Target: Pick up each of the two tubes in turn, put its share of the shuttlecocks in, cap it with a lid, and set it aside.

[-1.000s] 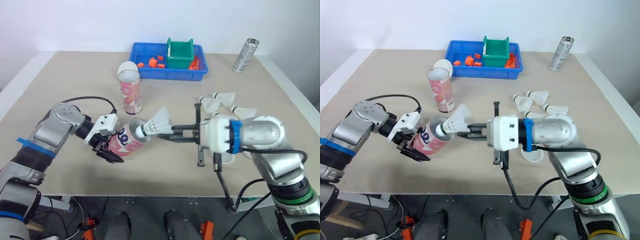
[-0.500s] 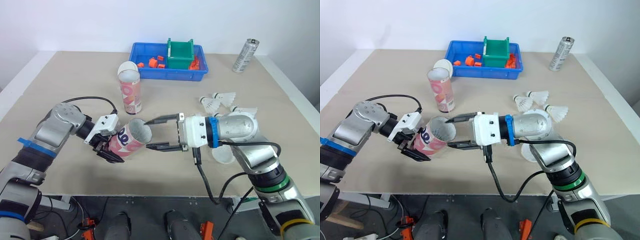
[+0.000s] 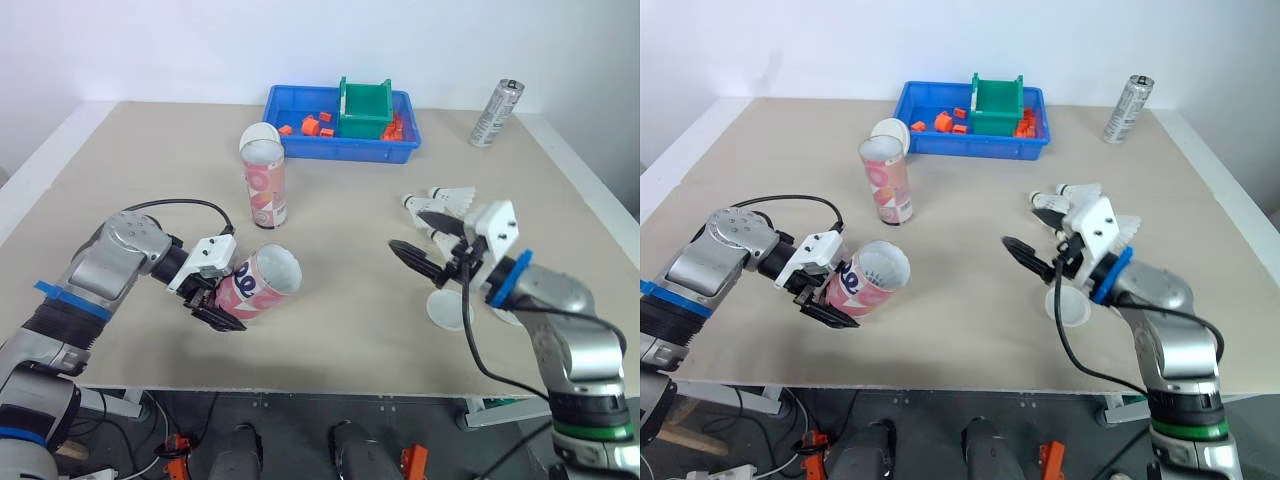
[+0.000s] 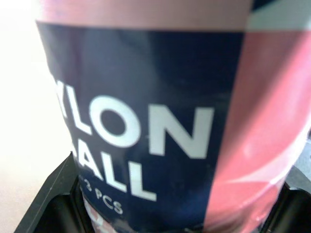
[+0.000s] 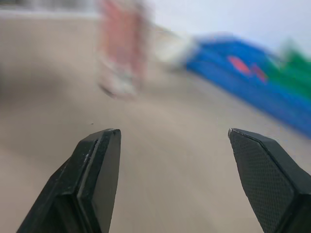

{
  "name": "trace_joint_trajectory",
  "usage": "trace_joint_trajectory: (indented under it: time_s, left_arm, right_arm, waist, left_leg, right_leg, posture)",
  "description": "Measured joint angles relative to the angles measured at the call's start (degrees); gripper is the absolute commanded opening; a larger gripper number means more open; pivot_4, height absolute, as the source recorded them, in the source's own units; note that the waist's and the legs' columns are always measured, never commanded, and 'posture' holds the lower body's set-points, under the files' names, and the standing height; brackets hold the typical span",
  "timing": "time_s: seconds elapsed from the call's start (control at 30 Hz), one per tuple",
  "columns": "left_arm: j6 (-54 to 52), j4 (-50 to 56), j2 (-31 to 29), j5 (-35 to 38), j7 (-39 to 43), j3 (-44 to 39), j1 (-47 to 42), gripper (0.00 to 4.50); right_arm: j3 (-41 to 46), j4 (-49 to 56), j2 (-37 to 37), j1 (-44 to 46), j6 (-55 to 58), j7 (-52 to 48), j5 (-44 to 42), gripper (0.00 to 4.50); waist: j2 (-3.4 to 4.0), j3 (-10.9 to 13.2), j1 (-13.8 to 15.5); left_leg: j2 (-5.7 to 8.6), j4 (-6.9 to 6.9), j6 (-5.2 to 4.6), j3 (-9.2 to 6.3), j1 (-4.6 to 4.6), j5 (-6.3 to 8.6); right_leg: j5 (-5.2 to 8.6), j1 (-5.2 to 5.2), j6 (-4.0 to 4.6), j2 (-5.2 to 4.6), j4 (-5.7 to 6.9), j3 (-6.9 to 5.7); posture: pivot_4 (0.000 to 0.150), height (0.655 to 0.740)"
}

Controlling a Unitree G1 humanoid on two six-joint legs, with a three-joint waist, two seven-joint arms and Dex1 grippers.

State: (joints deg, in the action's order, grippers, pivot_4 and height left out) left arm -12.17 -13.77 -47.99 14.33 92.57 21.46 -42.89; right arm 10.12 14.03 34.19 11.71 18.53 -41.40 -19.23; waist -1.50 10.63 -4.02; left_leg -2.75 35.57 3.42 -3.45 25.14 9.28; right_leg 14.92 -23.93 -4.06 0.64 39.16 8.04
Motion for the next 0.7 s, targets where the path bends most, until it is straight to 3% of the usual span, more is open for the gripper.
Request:
trace_joint_trajectory:
  time_s: [0.13, 0.33, 0.7]
  left_arm:
    - [0.9, -0.5, 0.0, -0.4, 0.0, 0.0, 0.0, 3.57]
    - [1.1, -1.4, 1.4, -0.7, 0.0, 0.0, -0.3, 3.57]
    - [0.9, -1.2, 1.9, -0.8, 0.0, 0.0, -0.4, 3.57]
  right_arm:
    - [2.9, -0.4, -0.7, -6.6, -3.0, 1.7, 0.5, 3.81]
    - [5.1, -7.4, -0.7, -6.2, -8.7, 4.2, 2.9, 3.81]
    - [1.7, -22.5, -1.6, 3.0, -13.1, 5.5, 6.5, 3.81]
  waist:
    - [0.02, 0.0, -0.4]
    - [0.01, 0.0, -0.4]
    - [0.02, 0.0, -0.4]
  left_leg:
    - [0.00, 0.08, 0.00, 0.05, -0.04, -0.04]
    - [0.00, 0.17, -0.11, 0.07, -0.07, -0.27]
    - [0.00, 0.06, -0.23, 0.09, -0.07, -0.36]
  right_leg:
    - [-0.11, 0.03, -0.03, -0.02, 0.00, 0.02]
    - [-0.14, 0.13, 0.16, -0.03, -0.01, 0.02]
    - [-0.32, 0.12, -0.02, -0.03, -0.02, 0.02]
  posture:
    - [0.150, 0.7367]
    - [0.150, 0.7367]
    - [0.150, 0.7367]
